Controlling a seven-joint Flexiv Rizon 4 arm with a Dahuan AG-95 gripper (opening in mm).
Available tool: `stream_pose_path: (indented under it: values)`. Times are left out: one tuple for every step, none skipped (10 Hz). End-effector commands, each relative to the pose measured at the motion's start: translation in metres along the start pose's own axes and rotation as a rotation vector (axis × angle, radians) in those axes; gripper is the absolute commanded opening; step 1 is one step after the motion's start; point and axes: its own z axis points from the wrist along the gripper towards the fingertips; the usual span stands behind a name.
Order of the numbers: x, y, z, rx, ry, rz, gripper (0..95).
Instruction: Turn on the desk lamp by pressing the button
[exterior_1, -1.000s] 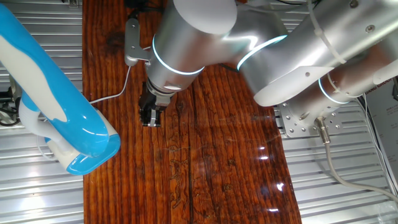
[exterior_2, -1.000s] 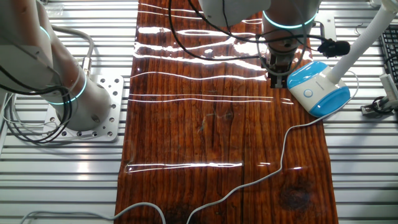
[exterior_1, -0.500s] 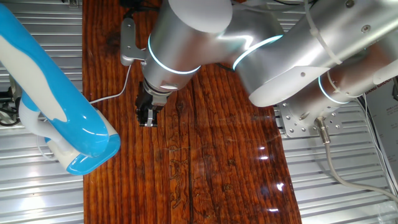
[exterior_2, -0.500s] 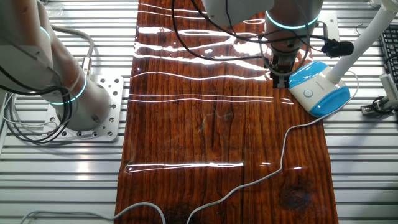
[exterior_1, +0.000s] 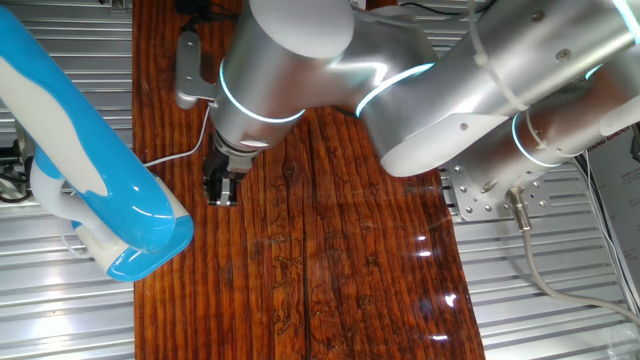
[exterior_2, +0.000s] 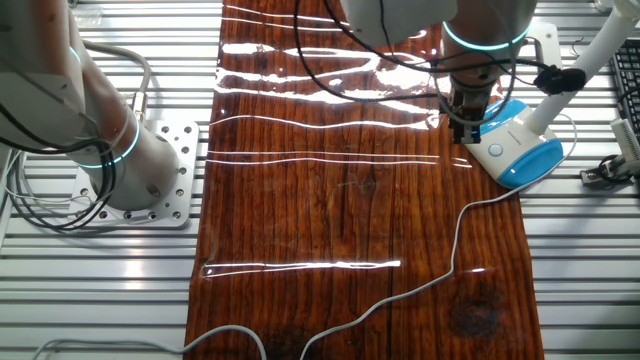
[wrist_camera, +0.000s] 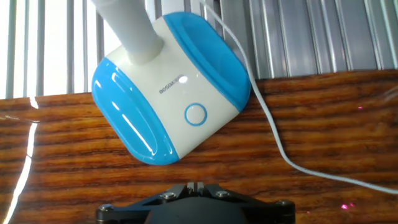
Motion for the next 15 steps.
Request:
stream_pose_path:
  values:
    - [-0.007, -0.006, 0.003, -0.018, -0.003, -0.021, 0.0]
    - [-0.012, -0.009, 0.004, -0.024, -0.002, -0.018, 0.0]
    - [-0.015, -0.008, 0.004, -0.026, -0.001, -0.014, 0.0]
    - [-0.021, -0.007, 0.005, -0.025, -0.001, -0.003, 0.0]
    - [-0.025, -0.006, 0.006, -0.027, -0.003, 0.002, 0.0]
    - [-0.029, -0.005, 0.007, -0.028, -0.007, 0.006, 0.0]
    - [-0.034, -0.003, 0.009, -0.029, -0.011, 0.009, 0.0]
    - [-0.036, -0.002, 0.01, -0.029, -0.012, 0.01, 0.0]
    - [-0.039, -0.002, 0.011, -0.029, -0.014, 0.009, 0.0]
    - [-0.042, -0.003, 0.011, -0.031, -0.015, 0.003, 0.0]
    - [-0.044, -0.004, 0.012, -0.035, -0.016, 0.0, 0.0]
    - [-0.046, -0.004, 0.012, -0.037, -0.015, -0.002, 0.0]
    - [-0.048, -0.004, 0.013, -0.038, -0.017, -0.001, 0.0]
    - [-0.049, -0.004, 0.014, -0.037, -0.018, -0.002, 0.0]
    - [-0.048, -0.004, 0.015, -0.037, -0.026, -0.002, 0.0]
